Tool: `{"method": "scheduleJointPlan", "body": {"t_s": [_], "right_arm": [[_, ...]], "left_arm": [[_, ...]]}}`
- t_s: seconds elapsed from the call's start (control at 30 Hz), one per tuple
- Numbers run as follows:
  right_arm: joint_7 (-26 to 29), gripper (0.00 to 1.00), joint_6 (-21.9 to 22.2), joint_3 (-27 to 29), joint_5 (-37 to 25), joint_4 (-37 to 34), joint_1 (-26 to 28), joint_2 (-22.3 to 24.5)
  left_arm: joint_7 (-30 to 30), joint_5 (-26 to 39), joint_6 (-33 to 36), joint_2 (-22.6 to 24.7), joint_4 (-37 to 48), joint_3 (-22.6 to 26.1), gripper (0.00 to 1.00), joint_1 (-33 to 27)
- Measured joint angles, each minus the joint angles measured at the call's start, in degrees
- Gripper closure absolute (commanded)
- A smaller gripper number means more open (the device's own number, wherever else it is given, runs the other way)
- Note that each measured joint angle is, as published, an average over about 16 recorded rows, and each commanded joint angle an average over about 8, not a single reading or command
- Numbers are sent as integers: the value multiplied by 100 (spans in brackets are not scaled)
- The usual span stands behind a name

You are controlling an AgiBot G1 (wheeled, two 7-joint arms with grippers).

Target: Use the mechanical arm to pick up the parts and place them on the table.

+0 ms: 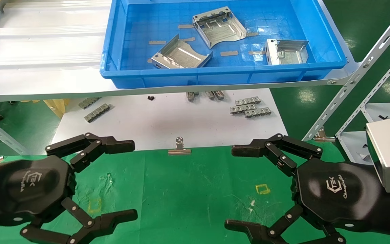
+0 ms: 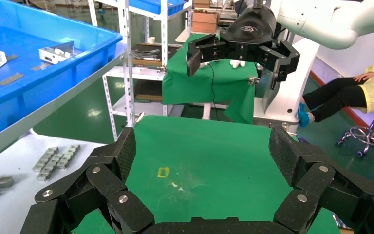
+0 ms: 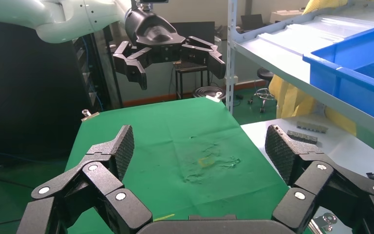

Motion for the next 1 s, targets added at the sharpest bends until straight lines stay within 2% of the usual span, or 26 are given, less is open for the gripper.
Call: {"method": "scheduleJointPlan", "body": {"t_s": [0.77, 0.8, 1.0], "right_arm": [[0, 0, 0, 0, 0, 0, 0, 0], [0, 0, 0, 0, 0, 0, 0, 0], [0, 0, 0, 0, 0, 0, 0, 0]], "left_arm": [[0, 0, 0, 0, 0, 0, 0, 0], [0, 0, 0, 0, 0, 0, 2, 0], [0, 0, 0, 0, 0, 0, 77, 0]]}}
